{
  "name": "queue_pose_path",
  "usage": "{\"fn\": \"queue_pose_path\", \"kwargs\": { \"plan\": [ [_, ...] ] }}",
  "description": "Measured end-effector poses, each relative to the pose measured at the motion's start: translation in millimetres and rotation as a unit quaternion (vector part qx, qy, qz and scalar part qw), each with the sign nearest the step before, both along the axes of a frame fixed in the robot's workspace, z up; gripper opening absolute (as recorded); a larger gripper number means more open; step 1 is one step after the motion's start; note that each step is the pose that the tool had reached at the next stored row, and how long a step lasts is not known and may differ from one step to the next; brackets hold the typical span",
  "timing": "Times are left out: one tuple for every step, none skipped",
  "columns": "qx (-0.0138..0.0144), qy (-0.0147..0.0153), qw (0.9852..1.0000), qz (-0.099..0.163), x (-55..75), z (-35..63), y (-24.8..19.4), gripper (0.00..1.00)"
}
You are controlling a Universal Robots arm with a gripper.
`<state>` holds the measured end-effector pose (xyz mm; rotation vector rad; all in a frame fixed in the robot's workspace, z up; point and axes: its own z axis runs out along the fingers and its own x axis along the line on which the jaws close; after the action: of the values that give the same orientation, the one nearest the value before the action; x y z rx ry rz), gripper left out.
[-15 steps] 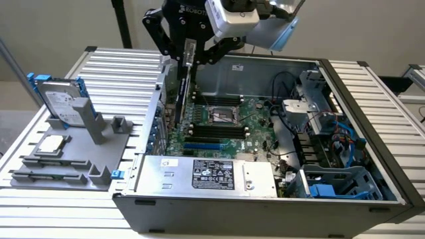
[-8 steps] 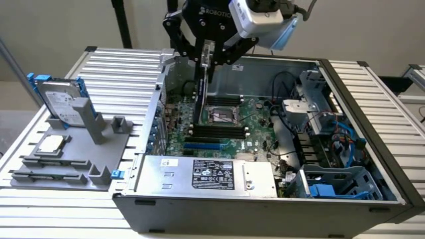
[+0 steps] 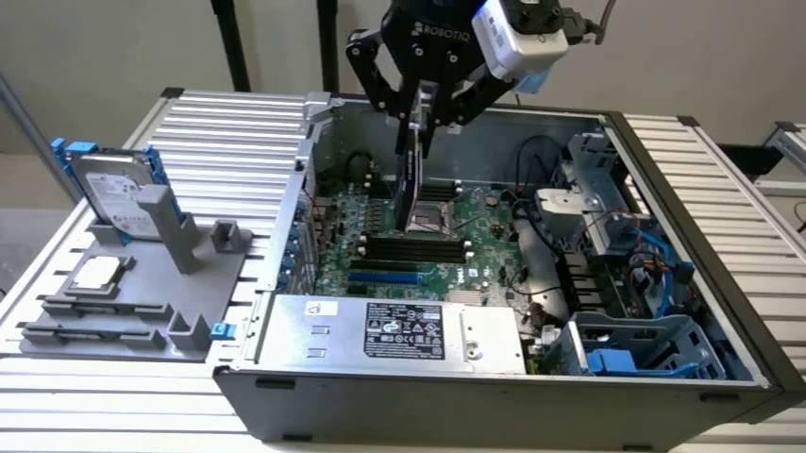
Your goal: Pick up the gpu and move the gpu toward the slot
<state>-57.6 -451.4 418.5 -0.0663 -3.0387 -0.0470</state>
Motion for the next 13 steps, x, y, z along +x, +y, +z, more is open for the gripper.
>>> {"fn": "queue_pose_path", "kwargs": {
  "plan": [
    [0.0001, -0.0003, 1.0, 0.0, 1.9, -1.5, 1.7, 0.27],
    [0.0, -0.0007, 1.0, 0.0, 3.4, -2.8, 3.1, 0.27],
    [0.0, -0.0011, 1.0, 0.001, 4.6, -4.3, 4.4, 0.27],
    [0.0, -0.0016, 1.0, 0.001, 5.7, -5.7, 5.7, 0.27],
    [0.0, -0.0021, 1.0, 0.002, 6.6, -7.3, 7.1, 0.27],
    [0.0, -0.0028, 1.0, 0.002, 7.3, -8.7, 8.3, 0.27],
    [0.0, -0.0037, 1.0, 0.003, 8.0, -10.1, 9.4, 0.27],
    [0.0, -0.0048, 1.0, 0.004, 8.7, -11.4, 10.4, 0.27],
    [-0.0001, -0.0061, 1.0, 0.005, 9.3, -12.6, 11.3, 0.27],
    [-0.0001, -0.0074, 1.0, 0.006, 10.0, -13.9, 12.2, 0.27],
    [-0.0002, -0.0087, 0.9999, 0.007, 10.6, -15.1, 13.1, 0.27],
    [-0.0001, -0.0101, 0.9999, 0.008, 11.2, -16.5, 14.0, 0.27],
    [-0.0002, -0.0114, 0.9999, 0.01, 11.8, -17.7, 14.9, 0.27]
  ]
}}
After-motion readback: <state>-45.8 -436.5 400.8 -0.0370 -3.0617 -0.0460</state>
